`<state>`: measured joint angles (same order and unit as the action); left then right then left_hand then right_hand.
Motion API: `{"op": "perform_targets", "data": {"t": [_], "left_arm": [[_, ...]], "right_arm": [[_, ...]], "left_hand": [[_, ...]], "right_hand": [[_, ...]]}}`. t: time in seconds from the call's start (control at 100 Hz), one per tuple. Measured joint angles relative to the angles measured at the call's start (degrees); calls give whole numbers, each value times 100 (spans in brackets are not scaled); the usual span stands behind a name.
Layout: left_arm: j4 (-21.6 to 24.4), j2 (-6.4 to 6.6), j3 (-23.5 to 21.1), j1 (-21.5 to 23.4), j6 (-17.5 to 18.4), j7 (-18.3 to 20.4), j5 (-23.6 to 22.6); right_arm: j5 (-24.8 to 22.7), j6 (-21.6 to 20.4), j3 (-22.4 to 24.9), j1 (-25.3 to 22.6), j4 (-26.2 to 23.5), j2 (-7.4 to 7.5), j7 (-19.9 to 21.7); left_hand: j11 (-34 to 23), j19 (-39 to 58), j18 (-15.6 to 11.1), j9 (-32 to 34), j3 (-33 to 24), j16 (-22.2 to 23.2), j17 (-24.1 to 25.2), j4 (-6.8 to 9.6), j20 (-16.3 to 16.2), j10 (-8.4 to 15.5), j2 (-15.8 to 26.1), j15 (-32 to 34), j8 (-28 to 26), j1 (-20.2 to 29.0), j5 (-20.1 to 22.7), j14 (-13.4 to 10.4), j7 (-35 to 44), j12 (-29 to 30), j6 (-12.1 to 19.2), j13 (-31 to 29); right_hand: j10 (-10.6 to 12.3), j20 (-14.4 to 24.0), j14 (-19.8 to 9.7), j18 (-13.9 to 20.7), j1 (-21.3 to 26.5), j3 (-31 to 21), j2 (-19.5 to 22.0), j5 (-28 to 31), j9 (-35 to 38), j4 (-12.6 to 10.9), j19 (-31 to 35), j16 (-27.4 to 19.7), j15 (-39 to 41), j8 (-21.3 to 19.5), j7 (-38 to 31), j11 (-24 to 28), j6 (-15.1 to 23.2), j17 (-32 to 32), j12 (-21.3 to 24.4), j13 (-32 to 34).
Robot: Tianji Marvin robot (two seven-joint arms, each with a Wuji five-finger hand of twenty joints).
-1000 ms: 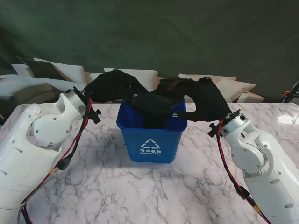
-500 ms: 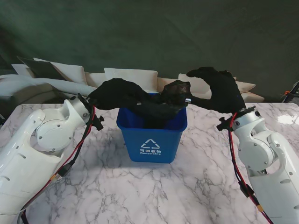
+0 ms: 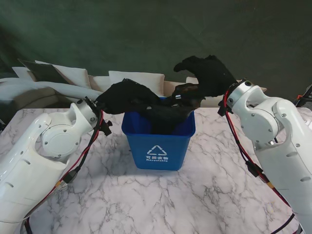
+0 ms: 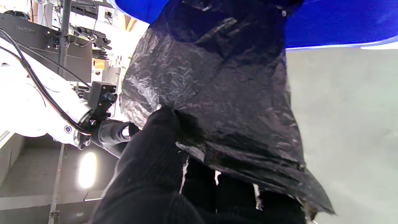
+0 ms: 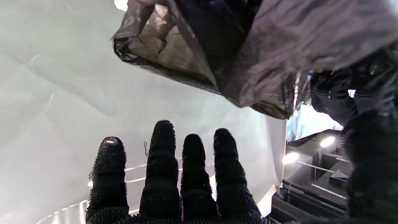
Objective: Fit the garbage bag over the bin
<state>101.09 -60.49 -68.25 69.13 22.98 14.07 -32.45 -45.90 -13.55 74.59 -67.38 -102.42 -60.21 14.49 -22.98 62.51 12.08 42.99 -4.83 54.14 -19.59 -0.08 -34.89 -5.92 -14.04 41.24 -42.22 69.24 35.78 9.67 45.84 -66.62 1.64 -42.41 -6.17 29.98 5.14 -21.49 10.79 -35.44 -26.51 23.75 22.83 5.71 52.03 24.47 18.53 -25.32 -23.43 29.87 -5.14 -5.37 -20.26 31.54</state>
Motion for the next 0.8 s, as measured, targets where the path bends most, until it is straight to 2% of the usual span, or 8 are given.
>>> {"op": "perform_targets", "data": {"t": [0.17,0.32,0.42,0.5,0.59,0.62,0.7,0.8], "left_arm": [[-20,-4,-42,15,125,-57,-62],[-20,-4,-83,72,210,-100,-134],[-13,-4,-123,130,268,-118,-134],[24,-4,-181,212,324,-133,-146],[95,-1,-229,302,349,-145,-147],[116,0,-240,325,356,-147,-143],[146,2,-264,360,406,-145,-125],[183,9,-317,404,496,-105,-122]], "right_arm": [[86,25,-105,109,13,30,492],[38,-38,-230,157,37,92,596],[-365,-19,-435,237,117,99,388],[-214,97,-609,342,246,90,311],[-168,133,-734,441,397,46,96],[-205,136,-781,475,454,32,-30],[-272,157,-884,565,575,-6,-225],[-308,215,-957,660,643,-45,-268]], "left_hand": [[0,-1,0,0,0,0,0,0,0,-1,0,0,0,0,0,0,0,0,0,0],[0,-1,0,0,0,0,0,0,0,-1,0,0,0,0,0,0,0,0,0,0],[0,-1,0,0,0,-1,0,0,0,-1,0,0,0,0,0,0,0,0,0,0],[0,-1,0,0,0,-1,0,0,0,-1,0,0,0,0,0,0,0,1,0,0],[0,-1,0,0,0,-1,0,0,0,-1,0,0,0,0,0,0,0,1,0,0],[0,-1,0,0,0,-1,0,0,0,-1,0,0,0,0,0,0,0,1,0,0],[0,-1,0,0,0,-1,0,0,0,-1,0,0,0,0,0,0,0,1,0,0],[0,-1,0,0,0,-1,0,0,0,-1,0,0,0,0,0,0,0,2,0,0]], "right_hand": [[-88,1,32,-70,-440,-38,63,407,104,0,-61,0,-60,-283,4,-209,-135,-3,78,58],[-77,8,32,-81,-415,-143,55,530,350,0,-87,0,-62,-1177,-417,-194,7,-79,-33,248],[105,10,32,-139,786,598,417,703,1007,0,-58,151,80,-1729,-991,228,289,-227,-448,710],[357,10,-51,-140,1807,1392,664,798,1456,-97,34,372,437,-1922,-1544,767,589,-321,-876,1033],[603,11,-199,-143,3210,2353,767,1046,2249,-215,119,636,949,-1522,-2962,1284,1244,-461,-1366,1479],[636,13,-247,-145,3401,2153,750,1117,2482,-244,144,725,1176,-1391,-3299,1458,1430,-509,-1577,1625],[623,57,-312,-152,2878,-289,346,1234,2842,316,257,1007,1792,-1213,-3556,1909,1598,-611,-2161,1835],[580,68,-362,-159,2751,-855,284,1302,2981,652,324,1183,2235,-1147,-3557,2270,1653,-674,-2596,1893]]}}
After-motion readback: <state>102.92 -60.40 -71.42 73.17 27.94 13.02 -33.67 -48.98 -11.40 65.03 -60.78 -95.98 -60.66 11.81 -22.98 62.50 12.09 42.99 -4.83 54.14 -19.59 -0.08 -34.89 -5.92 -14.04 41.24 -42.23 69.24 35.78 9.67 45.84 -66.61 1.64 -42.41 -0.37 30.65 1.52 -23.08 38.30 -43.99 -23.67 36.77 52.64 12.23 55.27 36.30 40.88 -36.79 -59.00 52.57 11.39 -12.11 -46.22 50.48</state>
